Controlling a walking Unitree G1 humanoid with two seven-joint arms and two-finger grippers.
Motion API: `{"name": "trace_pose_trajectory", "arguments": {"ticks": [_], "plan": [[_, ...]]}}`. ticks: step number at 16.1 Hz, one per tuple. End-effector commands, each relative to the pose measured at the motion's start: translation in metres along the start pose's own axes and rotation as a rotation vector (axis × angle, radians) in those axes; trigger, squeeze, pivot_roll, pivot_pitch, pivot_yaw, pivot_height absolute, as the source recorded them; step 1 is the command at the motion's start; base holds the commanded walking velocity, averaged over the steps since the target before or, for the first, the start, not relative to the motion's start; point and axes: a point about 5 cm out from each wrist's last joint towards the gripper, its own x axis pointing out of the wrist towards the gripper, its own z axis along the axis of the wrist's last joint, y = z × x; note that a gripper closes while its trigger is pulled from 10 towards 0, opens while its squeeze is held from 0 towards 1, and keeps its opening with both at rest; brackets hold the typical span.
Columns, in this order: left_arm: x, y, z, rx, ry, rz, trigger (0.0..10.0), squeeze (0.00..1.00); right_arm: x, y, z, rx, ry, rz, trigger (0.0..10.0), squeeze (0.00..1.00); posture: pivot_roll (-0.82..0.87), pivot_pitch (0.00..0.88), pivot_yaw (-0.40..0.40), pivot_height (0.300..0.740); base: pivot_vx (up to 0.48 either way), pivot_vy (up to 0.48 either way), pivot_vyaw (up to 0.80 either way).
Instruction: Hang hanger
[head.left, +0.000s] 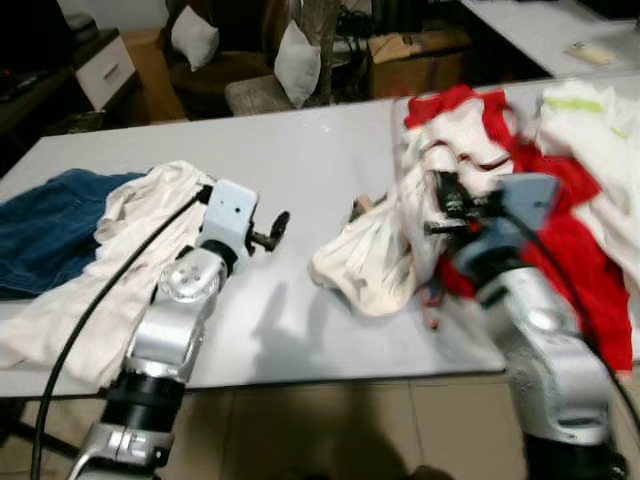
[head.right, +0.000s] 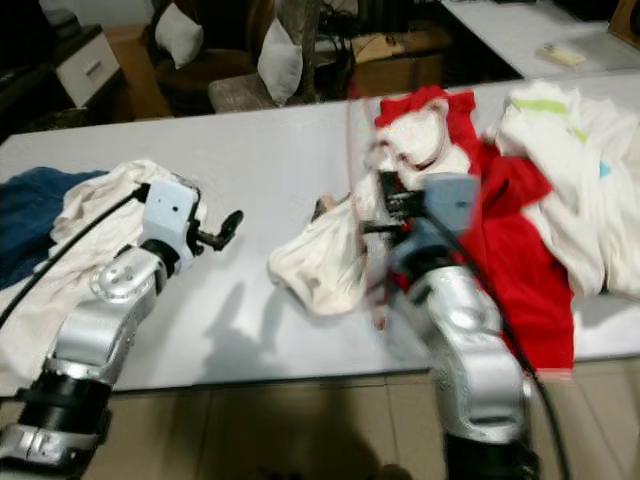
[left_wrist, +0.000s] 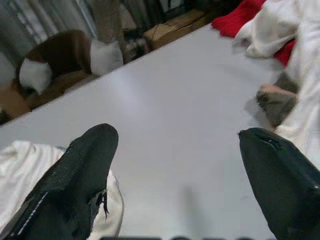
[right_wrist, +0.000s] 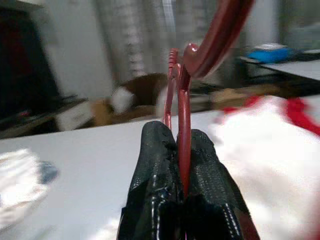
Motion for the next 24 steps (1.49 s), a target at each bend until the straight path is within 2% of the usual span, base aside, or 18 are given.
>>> {"name": "trace_pose_trajectory", "arguments": {"ticks": [1, 4, 7, 11, 15, 18, 19, 22, 24], "plan": [[-0.007, 0.008, -0.003, 0.019, 0.016, 0.042, 10.0, 0.0, -0.004, -0.003, 0.007, 0.005, -0.035, -0.016, 10.0, 0.0, -0.21, 0.0, 0.145, 0.74, 0.0, 0.349, 0.0], [-0.012, 0.013, -0.005, 0.009, 0.022, 0.076, 10.0, 0.0, -0.01, -0.008, 0.006, -0.019, -0.023, -0.03, 10.0, 0.0, -0.21, 0.0, 0.137, 0.74, 0.0, 0.35, 0.0], [-0.018, 0.016, -0.007, -0.001, 0.029, 0.127, 10.0, 0.0, -0.015, -0.005, 0.0, -0.049, 0.026, 0.019, 10.0, 0.0, -0.17, 0.0, 0.07, 0.74, 0.0, 0.349, 0.0], [-0.024, 0.015, -0.011, 0.009, 0.038, 0.162, 10.0, 0.0, -0.006, 0.002, 0.0, -0.041, 0.032, 0.08, 10.0, 0.0, -0.13, 0.0, 0.014, 0.74, 0.0, 0.347, 0.0], [-0.022, 0.018, -0.009, 0.013, 0.033, 0.152, 10.0, 0.0, -0.005, 0.004, -0.004, -0.025, 0.034, 0.059, 10.0, 0.0, -0.16, 0.0, 0.054, 0.74, 0.0, 0.35, 0.0], [-0.013, 0.017, -0.004, 0.017, 0.019, 0.131, 10.0, 0.0, -0.007, 0.0, -0.007, -0.033, 0.042, 0.034, 10.0, 0.0, -0.18, 0.0, 0.075, 0.74, 0.0, 0.347, 0.0], [-0.011, 0.016, -0.001, 0.006, 0.009, 0.123, 10.0, 0.0, -0.008, -0.004, -0.007, -0.038, 0.042, 0.022, 10.0, 0.0, -0.18, 0.0, 0.084, 0.74, 0.0, 0.349, 0.0], [-0.004, 0.009, 0.004, -0.133, -0.058, 0.094, 10.0, 0.0, -0.012, -0.005, -0.013, -0.019, 0.048, 0.026, 10.0, 0.0, -0.18, 0.0, 0.089, 0.74, 0.0, -0.133, 0.0], [0.0, -0.002, 0.0, -0.193, -0.081, 0.059, 10.0, 0.0, -0.012, -0.015, -0.027, 0.054, 0.053, -0.048, 10.0, 0.0, -0.18, 0.0, 0.088, 0.74, 0.0, -0.48, 0.0]]}}
